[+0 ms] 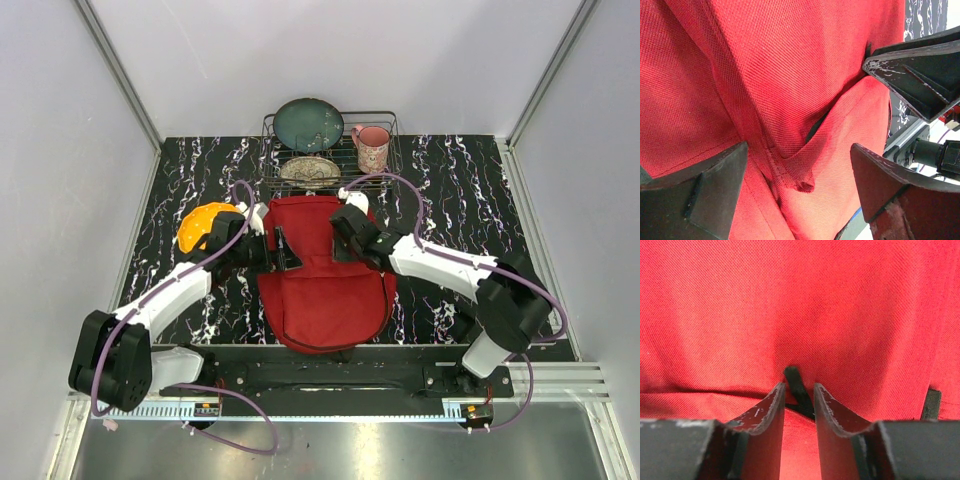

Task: Pack the student bag
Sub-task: Zip the student bag at the center of the board.

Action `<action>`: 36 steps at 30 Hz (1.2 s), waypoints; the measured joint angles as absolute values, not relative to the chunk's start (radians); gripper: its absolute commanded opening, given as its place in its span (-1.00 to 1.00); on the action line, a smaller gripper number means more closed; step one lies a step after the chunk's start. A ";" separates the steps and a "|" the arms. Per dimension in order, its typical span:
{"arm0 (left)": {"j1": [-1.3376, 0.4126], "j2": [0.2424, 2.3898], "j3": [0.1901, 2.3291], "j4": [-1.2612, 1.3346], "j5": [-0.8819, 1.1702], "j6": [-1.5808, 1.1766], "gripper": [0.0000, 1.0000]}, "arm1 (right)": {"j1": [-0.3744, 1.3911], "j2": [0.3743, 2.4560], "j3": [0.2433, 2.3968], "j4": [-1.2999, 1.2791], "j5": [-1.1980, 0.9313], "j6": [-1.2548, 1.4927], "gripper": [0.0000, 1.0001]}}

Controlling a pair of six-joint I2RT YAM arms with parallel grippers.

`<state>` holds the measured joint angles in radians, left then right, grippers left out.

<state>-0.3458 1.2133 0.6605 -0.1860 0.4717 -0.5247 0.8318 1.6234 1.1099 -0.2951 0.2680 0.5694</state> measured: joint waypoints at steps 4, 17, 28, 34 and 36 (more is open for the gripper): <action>-0.347 1.215 0.660 -0.185 0.476 -0.524 0.61 | 0.831 1.646 1.135 -0.319 0.269 0.548 -0.10; -0.348 1.242 0.660 -0.177 0.484 -0.517 -0.22 | 0.830 1.690 1.170 -0.362 0.271 0.492 -0.86; -0.351 1.260 0.660 -0.171 0.466 -0.506 -1.00 | 0.816 1.690 1.174 -0.369 0.286 0.486 -1.00; -0.353 1.256 0.660 -0.186 0.435 -0.505 -1.00 | 0.761 1.648 1.142 -0.365 0.296 0.487 -1.00; -0.355 1.253 0.660 -0.194 0.423 -0.505 -1.00 | 0.737 1.621 1.124 -0.365 0.300 0.487 -1.00</action>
<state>-0.3546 1.2530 0.6598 -0.1940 0.4232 -0.5053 0.7372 1.6207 1.1236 -0.3649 0.3000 0.4870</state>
